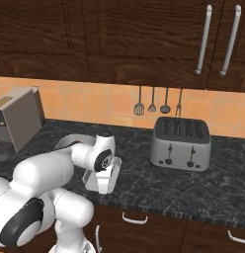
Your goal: Take the meat container that has the shrimp and place it on the second highest rack of the freezer. Then take the vegetable container that has the lemon wedge and garlic and place it on the highest rack of the freezer.
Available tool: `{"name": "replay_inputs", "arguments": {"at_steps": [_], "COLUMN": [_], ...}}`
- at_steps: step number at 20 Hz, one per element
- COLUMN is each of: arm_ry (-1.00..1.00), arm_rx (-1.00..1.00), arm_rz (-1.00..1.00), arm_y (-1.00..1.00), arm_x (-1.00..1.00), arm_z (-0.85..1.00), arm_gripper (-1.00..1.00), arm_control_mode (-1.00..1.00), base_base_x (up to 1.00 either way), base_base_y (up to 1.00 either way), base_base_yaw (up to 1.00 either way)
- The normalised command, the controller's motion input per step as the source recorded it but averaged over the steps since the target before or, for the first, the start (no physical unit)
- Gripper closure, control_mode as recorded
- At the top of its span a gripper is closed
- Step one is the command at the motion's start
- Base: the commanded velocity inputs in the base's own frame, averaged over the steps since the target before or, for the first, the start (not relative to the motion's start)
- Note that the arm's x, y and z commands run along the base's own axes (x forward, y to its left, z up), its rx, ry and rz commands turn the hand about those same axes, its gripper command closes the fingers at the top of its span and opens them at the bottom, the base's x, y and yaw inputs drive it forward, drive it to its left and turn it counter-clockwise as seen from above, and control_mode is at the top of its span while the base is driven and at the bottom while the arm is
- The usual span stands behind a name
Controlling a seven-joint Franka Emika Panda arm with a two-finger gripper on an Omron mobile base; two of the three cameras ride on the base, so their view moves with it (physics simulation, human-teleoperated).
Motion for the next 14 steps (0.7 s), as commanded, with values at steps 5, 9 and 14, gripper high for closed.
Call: {"name": "replay_inputs", "arguments": {"at_steps": [5, 9, 14], "arm_ry": [-0.01, -0.09, -0.06], "arm_rx": [0.00, 0.00, 0.05], "arm_rz": [0.00, 0.00, -0.02], "arm_y": [0.00, -0.23, -0.35], "arm_x": [0.00, -0.29, -0.05], "arm_z": [0.00, 0.03, 0.55], "arm_gripper": [1.00, 1.00, 1.00], "arm_control_mode": [-1.00, -1.00, -1.00], "base_base_x": [0.00, 0.00, 0.00], "base_base_y": [0.00, 0.00, 0.00], "base_base_yaw": [0.00, 0.00, 0.00]}}
